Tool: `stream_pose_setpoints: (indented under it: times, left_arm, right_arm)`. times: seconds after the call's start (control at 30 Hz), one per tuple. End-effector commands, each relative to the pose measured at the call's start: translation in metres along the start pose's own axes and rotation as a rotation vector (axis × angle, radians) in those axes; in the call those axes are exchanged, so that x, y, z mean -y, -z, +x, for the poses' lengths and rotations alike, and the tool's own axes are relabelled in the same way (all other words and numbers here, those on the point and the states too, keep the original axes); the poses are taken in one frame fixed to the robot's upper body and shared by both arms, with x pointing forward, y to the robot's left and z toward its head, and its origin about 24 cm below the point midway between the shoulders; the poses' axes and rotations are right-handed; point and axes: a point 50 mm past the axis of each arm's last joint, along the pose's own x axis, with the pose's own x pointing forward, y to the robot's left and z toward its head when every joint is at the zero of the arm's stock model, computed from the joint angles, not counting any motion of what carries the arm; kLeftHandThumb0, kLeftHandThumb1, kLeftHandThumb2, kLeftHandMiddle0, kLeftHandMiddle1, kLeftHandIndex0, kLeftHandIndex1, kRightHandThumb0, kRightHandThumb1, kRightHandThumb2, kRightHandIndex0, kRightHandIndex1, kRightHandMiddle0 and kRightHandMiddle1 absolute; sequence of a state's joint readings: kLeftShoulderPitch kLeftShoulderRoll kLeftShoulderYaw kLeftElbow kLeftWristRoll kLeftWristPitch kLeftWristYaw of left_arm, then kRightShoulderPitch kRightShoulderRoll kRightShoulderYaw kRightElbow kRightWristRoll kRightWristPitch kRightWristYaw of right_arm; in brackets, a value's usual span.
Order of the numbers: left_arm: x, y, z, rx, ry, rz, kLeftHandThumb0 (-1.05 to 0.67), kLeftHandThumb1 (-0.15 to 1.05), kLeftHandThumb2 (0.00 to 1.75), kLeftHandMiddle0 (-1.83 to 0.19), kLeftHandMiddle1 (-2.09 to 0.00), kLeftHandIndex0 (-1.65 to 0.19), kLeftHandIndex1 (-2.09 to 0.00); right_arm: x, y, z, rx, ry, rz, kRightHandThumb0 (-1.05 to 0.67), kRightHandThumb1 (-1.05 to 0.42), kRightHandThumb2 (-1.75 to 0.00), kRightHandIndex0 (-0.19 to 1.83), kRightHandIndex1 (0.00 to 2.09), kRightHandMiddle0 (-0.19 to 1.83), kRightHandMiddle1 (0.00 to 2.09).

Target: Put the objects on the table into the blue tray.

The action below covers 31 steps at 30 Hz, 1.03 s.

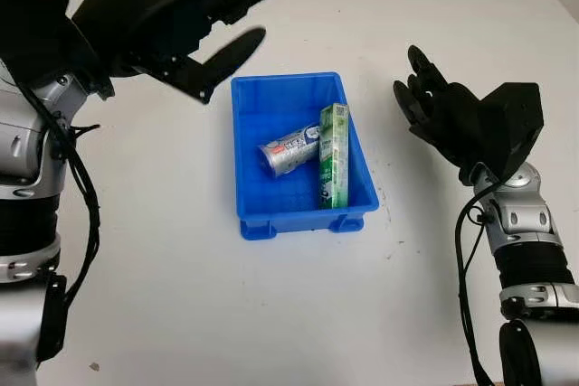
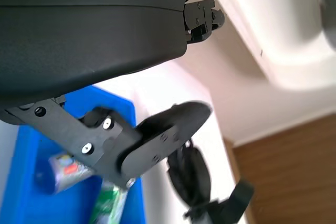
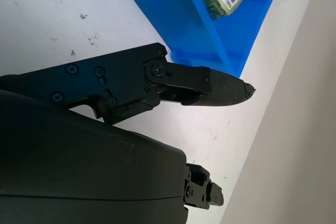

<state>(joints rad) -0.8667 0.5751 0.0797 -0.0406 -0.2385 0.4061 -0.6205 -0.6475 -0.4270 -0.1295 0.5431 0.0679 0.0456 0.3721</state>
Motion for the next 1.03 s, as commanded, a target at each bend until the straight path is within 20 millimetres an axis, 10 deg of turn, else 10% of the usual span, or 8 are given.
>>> stream_pose_setpoints:
  times: [0.0,0.57,1.0]
  left_arm:
    - [-0.012,0.003,-0.002,0.005,-0.100,-0.038,-0.73,1.04,0.67,0.19,-0.01,0.19,-0.02]
    - [0.004,0.134,-0.046,-0.223,-0.561,-0.360,-0.76,1.05,0.83,0.19,0.00,0.19,0.00]
    - [0.024,0.156,-0.058,-0.234,-0.603,-0.438,-0.76,1.05,0.80,0.19,0.00,0.19,0.00]
  right_arm:
    - [0.002,-0.011,0.003,0.047,-0.001,-0.009,-0.63,-1.05,-0.56,-0.19,0.01,-0.19,0.01]
    - [0.006,-0.039,0.013,0.142,0.058,0.074,-0.70,-1.05,-0.61,-0.19,0.00,-0.19,0.00]
    - [0.000,-0.031,0.014,0.151,0.076,0.119,-0.71,-1.05,-0.63,-0.19,0.00,-0.19,0.00]
